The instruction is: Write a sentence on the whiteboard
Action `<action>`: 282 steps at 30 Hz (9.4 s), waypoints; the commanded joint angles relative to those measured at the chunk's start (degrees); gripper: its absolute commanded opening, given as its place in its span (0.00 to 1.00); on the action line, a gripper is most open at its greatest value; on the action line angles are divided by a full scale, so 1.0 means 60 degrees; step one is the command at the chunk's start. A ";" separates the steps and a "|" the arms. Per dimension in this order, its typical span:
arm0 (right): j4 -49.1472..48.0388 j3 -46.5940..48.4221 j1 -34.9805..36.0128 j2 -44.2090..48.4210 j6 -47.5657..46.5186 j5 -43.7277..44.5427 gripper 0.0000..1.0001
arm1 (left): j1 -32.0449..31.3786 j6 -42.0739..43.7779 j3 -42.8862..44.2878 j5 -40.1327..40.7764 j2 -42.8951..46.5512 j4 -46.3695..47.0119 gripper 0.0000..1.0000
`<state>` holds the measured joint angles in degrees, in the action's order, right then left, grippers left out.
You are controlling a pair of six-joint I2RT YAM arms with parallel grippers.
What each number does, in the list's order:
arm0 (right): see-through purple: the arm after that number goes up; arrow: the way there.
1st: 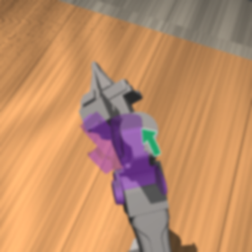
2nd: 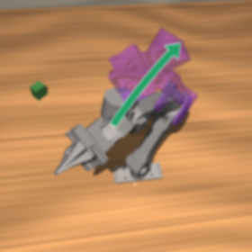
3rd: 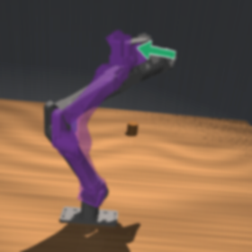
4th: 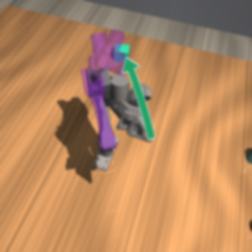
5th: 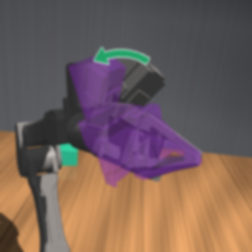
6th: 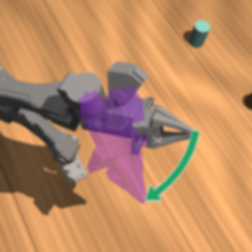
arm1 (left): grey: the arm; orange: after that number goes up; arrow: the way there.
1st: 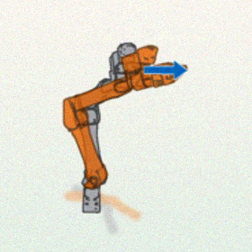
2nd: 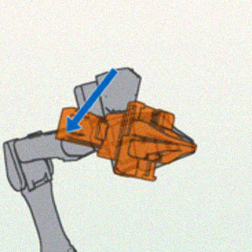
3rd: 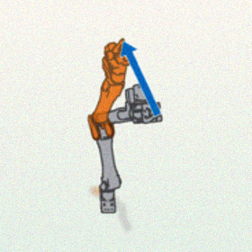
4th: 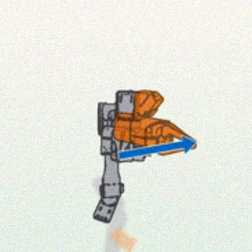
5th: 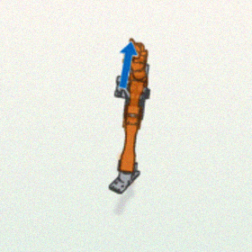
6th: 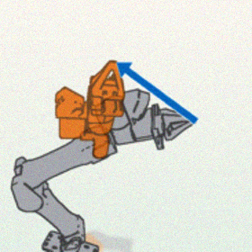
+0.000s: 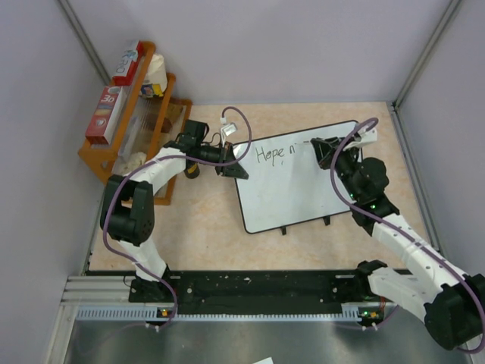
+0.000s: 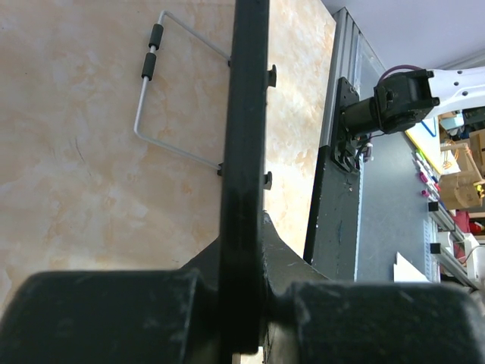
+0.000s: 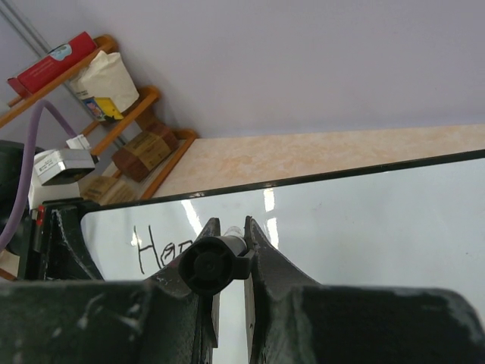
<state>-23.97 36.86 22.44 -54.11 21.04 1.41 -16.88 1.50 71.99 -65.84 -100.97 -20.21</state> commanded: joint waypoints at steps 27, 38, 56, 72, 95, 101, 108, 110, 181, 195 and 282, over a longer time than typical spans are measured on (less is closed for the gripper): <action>-0.0268 -0.0079 -0.0092 -0.0635 -0.0167 0.0219 0.00 | -0.0174 0.1289 -0.0147 0.2170 0.0100 -0.0236 0.00; -0.0034 -0.0036 -0.0077 -0.0518 -0.0298 0.0922 0.00 | -0.0189 0.1318 -0.0162 0.2185 0.0100 -0.0250 0.00; -0.0195 0.0551 -0.0092 -0.0987 0.0039 0.0278 0.00 | -0.0218 0.1347 -0.0162 0.2229 0.0085 -0.0309 0.00; 0.0434 -0.0035 -0.0092 -0.0665 0.0039 0.0028 0.00 | -0.0218 0.1333 -0.0176 0.2258 0.0085 -0.0309 0.00; 0.0801 0.0184 -0.0078 -0.0474 -0.0020 0.1113 0.00 | -0.0277 0.1376 -0.0250 0.2346 0.0100 -0.0294 0.00; 0.0742 0.0346 -0.0107 -0.0358 0.0038 0.1113 0.00 | -0.0277 0.1376 -0.0235 0.2361 0.0114 -0.0294 0.00; 0.0640 0.0389 -0.0092 0.0360 0.0112 0.1010 0.00 | -0.0277 0.1376 -0.0220 0.2390 0.0114 -0.0294 0.00; 0.0698 0.0579 -0.0179 0.0273 0.0068 0.1011 0.00 | -0.0277 0.1362 -0.0191 0.2434 0.0100 -0.0309 0.00; 0.1065 0.0580 -0.0297 -0.0518 0.0097 0.1069 0.00 | -0.0350 0.1420 -0.0323 0.2551 -0.0003 -0.0294 0.00; 0.0947 0.0990 -0.0297 -0.0694 0.0097 0.1332 0.00 | -0.0365 0.1435 -0.0293 0.2566 -0.0032 -0.0353 0.00; 0.0772 0.1019 -0.0458 -0.0694 0.0390 0.1392 0.00 | -0.0409 0.1538 -0.0220 0.2786 -0.0179 -0.0529 0.00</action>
<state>-17.28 39.62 20.69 -57.25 23.22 10.02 -17.65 0.95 71.77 -64.25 -100.97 -21.15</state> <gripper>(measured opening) 0.118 0.094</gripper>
